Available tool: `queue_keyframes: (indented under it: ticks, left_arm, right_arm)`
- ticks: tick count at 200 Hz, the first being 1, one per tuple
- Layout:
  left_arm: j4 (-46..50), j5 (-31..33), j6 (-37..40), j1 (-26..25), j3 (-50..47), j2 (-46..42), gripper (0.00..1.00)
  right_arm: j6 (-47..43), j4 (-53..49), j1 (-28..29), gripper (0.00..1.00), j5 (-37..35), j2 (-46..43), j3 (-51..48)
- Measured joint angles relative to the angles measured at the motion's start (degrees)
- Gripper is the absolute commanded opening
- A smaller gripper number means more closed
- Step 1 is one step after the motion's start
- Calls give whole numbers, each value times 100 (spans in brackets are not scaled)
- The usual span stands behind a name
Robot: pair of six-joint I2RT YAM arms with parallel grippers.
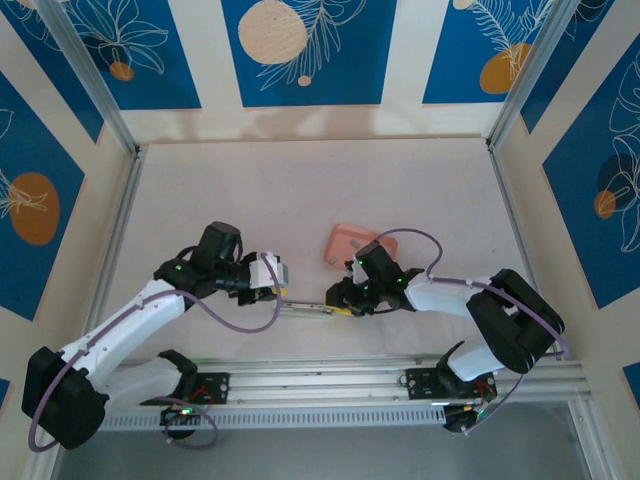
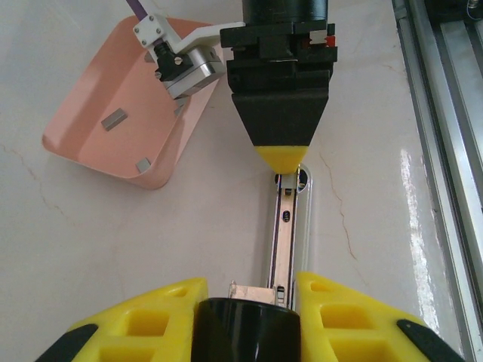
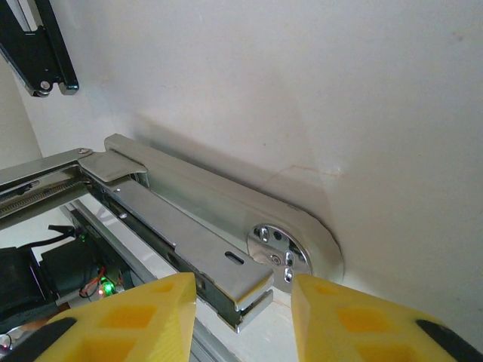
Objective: Load the staples into the stapler
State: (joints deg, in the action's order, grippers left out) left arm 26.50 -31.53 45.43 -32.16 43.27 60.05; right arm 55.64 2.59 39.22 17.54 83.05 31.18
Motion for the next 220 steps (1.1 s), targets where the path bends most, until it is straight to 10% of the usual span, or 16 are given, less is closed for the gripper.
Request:
queue_keyframes:
  ticks: [143,220]
  left_arm:
    - [15,205,-7,-74,0,61,27]
    - [-103,859,-229,-907,407,857,26]
  right_arm:
    - [-177,-94,4,24,103,343,326]
    - [-310,-225,85,20,63,420,411]
